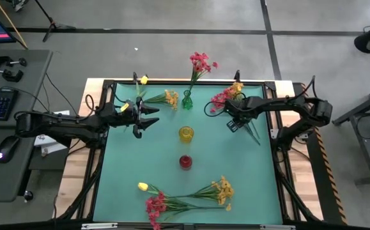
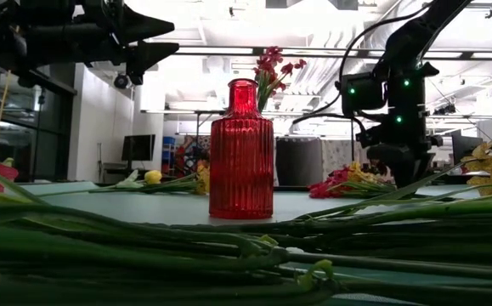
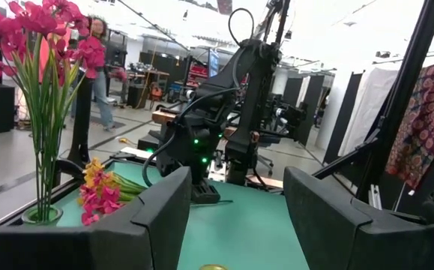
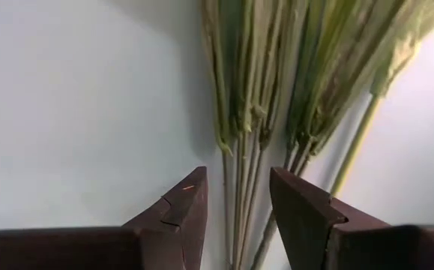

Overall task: Sort flowers into vase by color
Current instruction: Put the top pink flowers into the green vase

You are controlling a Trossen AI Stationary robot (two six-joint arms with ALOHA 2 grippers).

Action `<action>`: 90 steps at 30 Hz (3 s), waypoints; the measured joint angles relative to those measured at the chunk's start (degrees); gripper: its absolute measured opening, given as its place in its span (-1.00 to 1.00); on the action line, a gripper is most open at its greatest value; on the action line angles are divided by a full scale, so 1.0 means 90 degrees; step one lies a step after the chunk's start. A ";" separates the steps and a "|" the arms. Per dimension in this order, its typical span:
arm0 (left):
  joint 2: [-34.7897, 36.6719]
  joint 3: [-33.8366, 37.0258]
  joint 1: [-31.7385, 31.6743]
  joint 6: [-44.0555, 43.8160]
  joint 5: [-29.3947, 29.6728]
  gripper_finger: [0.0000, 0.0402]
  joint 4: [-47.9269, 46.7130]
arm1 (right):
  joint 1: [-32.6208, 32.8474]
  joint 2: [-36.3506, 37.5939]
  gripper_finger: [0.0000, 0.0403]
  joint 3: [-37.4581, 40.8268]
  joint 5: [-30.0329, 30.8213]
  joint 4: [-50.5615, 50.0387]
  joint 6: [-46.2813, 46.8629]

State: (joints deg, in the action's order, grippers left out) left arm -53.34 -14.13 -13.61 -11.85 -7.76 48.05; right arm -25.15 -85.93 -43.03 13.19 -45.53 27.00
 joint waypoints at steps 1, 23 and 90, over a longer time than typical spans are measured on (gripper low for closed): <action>0.0000 0.0000 -0.0001 0.0002 -0.0001 0.01 0.0000 | 0.0000 0.0000 -0.34 0.0000 -0.0010 0.0029 -0.0012; 0.0000 0.0000 -0.0002 -0.0006 -0.0001 0.01 0.0000 | 0.0000 -0.0002 -0.40 0.0018 -0.0288 0.0066 0.0135; 0.1763 0.0007 0.0321 -0.0108 -0.2638 0.01 0.0070 | 0.1113 -0.2045 -1.00 -0.2376 0.0527 1.0714 -0.5201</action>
State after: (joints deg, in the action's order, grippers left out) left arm -37.47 -14.06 -10.72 -12.82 -31.51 48.69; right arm -15.13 -104.33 -64.41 17.93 50.89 -19.81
